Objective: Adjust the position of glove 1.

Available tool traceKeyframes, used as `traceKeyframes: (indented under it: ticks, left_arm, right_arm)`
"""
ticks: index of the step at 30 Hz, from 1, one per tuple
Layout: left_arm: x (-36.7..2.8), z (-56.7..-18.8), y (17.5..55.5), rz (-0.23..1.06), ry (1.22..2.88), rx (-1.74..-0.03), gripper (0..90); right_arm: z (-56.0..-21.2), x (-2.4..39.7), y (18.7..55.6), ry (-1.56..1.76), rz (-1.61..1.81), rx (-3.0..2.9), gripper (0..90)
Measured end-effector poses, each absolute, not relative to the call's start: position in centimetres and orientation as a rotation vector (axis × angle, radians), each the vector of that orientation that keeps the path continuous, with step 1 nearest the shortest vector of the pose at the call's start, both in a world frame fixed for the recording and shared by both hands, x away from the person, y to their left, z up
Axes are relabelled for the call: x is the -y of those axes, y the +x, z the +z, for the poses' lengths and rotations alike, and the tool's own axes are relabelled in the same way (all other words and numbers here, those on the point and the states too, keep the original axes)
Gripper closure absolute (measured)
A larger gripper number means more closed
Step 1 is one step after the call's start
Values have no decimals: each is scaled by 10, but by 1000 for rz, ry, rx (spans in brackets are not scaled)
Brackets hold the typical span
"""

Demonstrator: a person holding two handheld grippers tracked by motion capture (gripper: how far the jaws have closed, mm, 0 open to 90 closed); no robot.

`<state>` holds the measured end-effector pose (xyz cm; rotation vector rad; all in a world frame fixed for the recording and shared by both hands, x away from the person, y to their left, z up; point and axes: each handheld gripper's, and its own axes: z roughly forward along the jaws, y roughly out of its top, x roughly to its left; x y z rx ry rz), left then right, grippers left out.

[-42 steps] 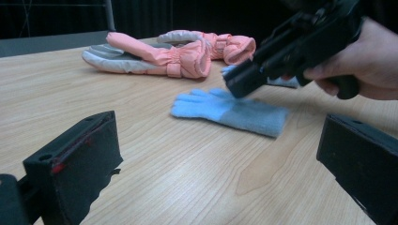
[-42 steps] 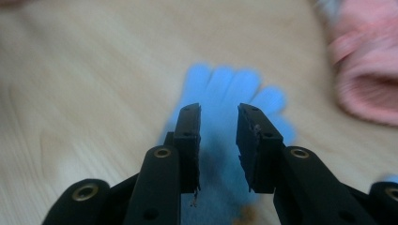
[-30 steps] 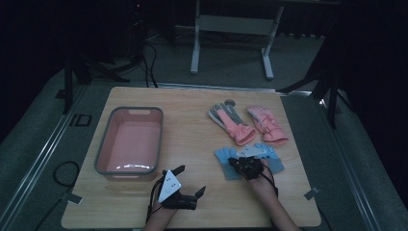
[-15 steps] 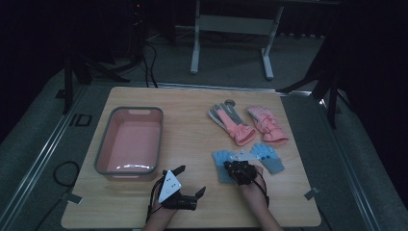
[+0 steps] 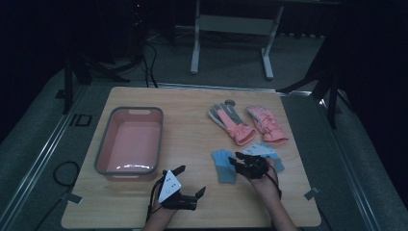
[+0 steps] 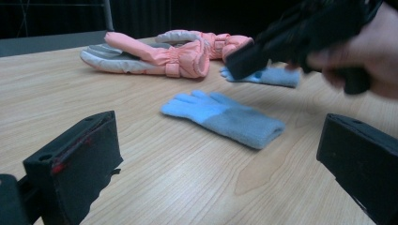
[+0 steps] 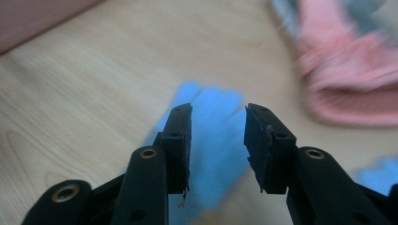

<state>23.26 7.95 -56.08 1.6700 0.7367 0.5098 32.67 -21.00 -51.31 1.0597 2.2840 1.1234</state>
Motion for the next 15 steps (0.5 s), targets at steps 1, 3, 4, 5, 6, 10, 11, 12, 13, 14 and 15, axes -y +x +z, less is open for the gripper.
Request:
traceKeyframes:
  ticks: [1, 3, 4, 5, 6, 10, 11, 12, 13, 14, 15]
  left_arm:
    - [-80, -561, 233, 508, 1670, -737, 0]
    - [-80, -561, 233, 506, 1668, -737, 0]
    - [-80, -561, 233, 506, 1668, -738, 0]
    - [-80, -561, 233, 507, 1667, -738, 0]
    - [-80, -561, 233, 507, 1667, -737, 0]
    - [-80, -561, 233, 506, 1667, -737, 0]
    - [-80, -561, 233, 506, 1666, -738, 0]
    - [-80, -561, 233, 506, 1665, -737, 0]
    - [-80, -561, 233, 506, 1665, -737, 0]
    - [-80, -561, 233, 505, 1665, -737, 0]
    - [-80, -561, 233, 505, 1665, -737, 0]
  right_arm:
    - [-508, 218, 329, 1049, 1126, -2275, 623]
    - [-498, 236, 332, 1044, 1151, -2247, 636]
    - [-494, 244, 334, 1034, 1144, -2241, 637]
    - [-492, 251, 336, 1022, 1134, -2243, 639]
    - [-488, 268, 340, 980, 1119, -2254, 642]
    - [-491, 297, 352, 988, 1071, -2306, 659]
    - [-491, 297, 352, 988, 1071, -2306, 659]
    - [-492, 302, 354, 1001, 1056, -2312, 660]
    - [-496, 309, 358, 1015, 1044, -2333, 660]
    - [-500, 314, 361, 1018, 1027, -2345, 660]
    - [-505, 318, 364, 1040, 1005, -2355, 660]
